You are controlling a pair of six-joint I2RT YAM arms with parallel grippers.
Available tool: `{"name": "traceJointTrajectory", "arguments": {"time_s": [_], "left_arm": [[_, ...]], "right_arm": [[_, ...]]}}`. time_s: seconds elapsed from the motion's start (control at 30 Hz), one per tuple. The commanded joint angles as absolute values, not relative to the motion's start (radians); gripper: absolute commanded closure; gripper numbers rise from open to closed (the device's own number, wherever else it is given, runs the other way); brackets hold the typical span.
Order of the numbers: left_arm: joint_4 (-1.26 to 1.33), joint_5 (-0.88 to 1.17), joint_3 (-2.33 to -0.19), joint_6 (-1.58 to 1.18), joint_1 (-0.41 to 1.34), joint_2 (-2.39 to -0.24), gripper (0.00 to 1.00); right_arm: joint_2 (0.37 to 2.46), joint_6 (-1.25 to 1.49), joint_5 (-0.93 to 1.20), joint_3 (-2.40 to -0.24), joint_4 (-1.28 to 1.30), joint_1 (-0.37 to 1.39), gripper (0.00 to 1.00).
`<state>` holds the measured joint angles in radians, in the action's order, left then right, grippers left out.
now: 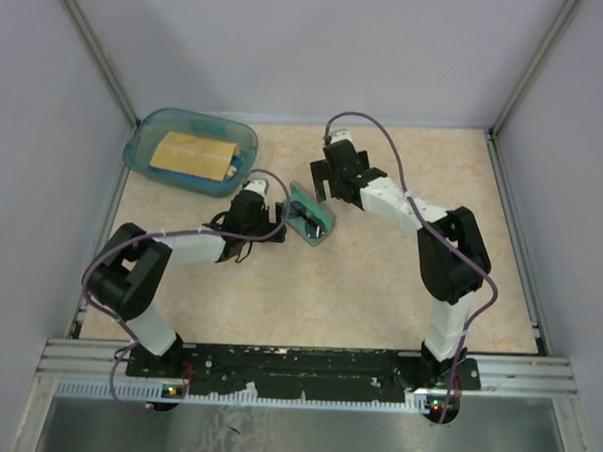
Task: Organize the sunglasses
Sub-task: Close the sunglasses case at the center of the board.
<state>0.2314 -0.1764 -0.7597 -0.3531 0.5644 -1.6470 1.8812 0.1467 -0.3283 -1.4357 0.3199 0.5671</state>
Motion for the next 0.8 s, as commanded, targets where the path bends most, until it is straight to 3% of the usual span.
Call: {"name": "traceJointTrajectory", "arguments": {"time_s": [0.0, 0.77], "left_arm": [[0.226, -0.199, -0.802, -0.333, 0.577, -1.691, 0.0], [0.238, -0.269, -0.818, -0.328, 0.612, -1.756, 0.0]], "right_arm": [[1.877, 0.13, -0.317, -1.468, 0.296, 0.568, 0.01], [1.858, 0.125, -0.318, -1.442, 0.273, 0.604, 0.01]]}}
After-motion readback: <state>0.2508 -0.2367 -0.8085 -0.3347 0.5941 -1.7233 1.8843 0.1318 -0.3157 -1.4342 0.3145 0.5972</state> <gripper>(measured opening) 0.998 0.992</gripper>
